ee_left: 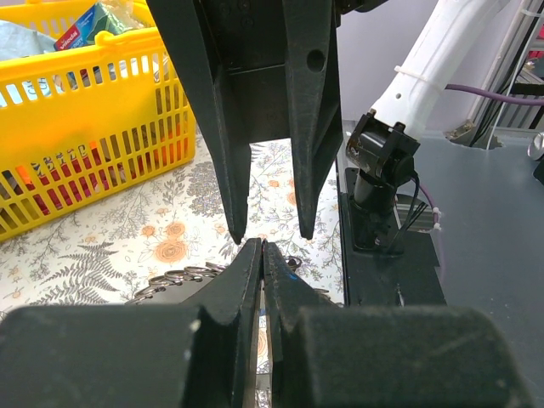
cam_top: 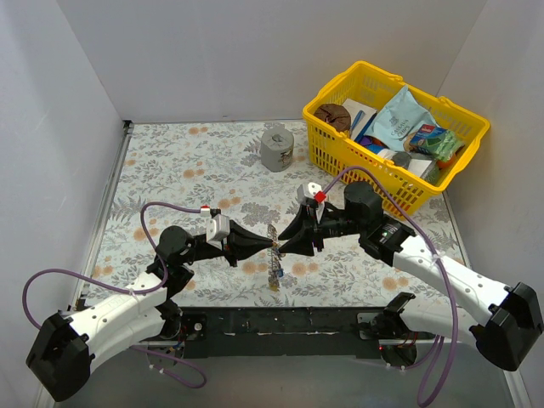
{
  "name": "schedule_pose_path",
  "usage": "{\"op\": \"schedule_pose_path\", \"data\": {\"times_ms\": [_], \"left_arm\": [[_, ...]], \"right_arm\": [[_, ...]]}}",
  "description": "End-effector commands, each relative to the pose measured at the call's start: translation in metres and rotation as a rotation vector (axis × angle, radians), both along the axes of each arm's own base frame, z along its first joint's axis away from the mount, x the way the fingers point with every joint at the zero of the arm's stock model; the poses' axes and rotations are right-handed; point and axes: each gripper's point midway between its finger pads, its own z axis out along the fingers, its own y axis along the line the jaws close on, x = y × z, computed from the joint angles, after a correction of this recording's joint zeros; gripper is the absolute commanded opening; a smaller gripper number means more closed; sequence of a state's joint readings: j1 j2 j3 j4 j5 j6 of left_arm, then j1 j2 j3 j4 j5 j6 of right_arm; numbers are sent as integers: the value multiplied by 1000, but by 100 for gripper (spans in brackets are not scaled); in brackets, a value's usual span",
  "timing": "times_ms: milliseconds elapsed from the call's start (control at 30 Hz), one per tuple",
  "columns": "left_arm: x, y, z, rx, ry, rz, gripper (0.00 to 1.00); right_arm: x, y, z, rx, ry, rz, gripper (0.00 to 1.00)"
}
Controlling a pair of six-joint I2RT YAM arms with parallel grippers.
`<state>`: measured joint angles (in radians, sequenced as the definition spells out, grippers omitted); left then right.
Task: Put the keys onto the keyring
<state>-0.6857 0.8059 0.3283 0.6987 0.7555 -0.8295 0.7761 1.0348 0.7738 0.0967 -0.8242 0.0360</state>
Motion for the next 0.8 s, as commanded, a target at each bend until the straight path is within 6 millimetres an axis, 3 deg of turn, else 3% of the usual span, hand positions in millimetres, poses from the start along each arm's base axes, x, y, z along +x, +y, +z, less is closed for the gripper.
{"op": "schedule_pose_path", "data": {"times_ms": [0,467,667,767], "left_arm": [[-2,1,34,-66,-87,1,0],[-3,1,35,-67,-88,-6,0],[-4,1,39,-73,-100,-13,0],[-4,0,38,-71,-97,-18,0]], "right_arm": [[-3,5,10,55,-5,32,43],[-6,10,1,59,29,80,33],[-8,12,-6,46,50,97,19],[-5,13,-5,39,52,84,6]]}}
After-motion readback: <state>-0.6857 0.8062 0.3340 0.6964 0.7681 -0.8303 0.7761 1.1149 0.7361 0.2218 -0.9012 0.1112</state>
